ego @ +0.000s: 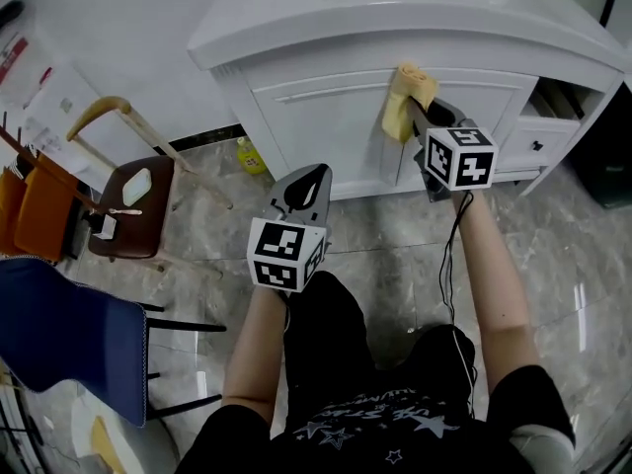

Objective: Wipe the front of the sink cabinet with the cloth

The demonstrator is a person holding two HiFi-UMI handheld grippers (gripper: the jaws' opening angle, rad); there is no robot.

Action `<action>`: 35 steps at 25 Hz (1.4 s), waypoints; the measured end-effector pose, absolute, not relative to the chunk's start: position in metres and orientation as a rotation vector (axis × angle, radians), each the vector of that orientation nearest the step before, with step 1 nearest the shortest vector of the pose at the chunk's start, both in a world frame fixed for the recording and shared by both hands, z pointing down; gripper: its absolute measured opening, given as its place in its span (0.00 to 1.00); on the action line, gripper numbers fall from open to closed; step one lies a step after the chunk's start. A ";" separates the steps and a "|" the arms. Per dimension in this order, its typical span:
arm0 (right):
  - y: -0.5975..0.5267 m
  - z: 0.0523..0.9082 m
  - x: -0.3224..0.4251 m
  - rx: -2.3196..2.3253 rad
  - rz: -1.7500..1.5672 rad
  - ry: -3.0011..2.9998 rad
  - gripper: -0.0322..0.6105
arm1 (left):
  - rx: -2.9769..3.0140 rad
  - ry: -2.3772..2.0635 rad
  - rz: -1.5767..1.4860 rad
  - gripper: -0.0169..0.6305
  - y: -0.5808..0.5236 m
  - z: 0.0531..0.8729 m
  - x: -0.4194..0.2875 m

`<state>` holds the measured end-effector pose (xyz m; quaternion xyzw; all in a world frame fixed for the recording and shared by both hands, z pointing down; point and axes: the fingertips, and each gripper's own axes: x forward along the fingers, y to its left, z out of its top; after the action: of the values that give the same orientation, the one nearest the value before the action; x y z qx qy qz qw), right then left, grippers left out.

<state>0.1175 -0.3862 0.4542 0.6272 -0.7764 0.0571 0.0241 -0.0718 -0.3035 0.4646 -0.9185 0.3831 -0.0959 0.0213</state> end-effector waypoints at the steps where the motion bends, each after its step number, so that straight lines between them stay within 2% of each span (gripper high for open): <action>1: -0.385 0.455 0.119 1.944 0.184 -2.410 0.15 | -2.851 1.177 -0.300 0.05 -0.302 0.467 -0.069; 7: -0.373 0.449 0.085 1.845 0.139 -2.506 0.15 | -2.842 1.237 -0.317 0.05 -0.305 0.480 -0.091; 24: -0.407 0.499 -0.117 1.376 0.045 -2.667 0.15 | -2.777 1.498 -0.338 0.05 -0.308 0.505 -0.206; 29: -0.422 0.512 -0.124 1.395 0.032 -2.617 0.15 | -2.769 1.499 -0.341 0.05 -0.305 0.505 -0.208; 35: -0.424 0.518 -0.078 1.510 0.074 -2.556 0.15 | -2.791 1.440 -0.368 0.05 -0.305 0.508 -0.184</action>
<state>-0.0776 -0.4236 0.5181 0.5065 -0.8576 0.0249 0.0858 -0.1844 -0.3049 0.5081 -0.8826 0.4553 -0.1164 -0.0103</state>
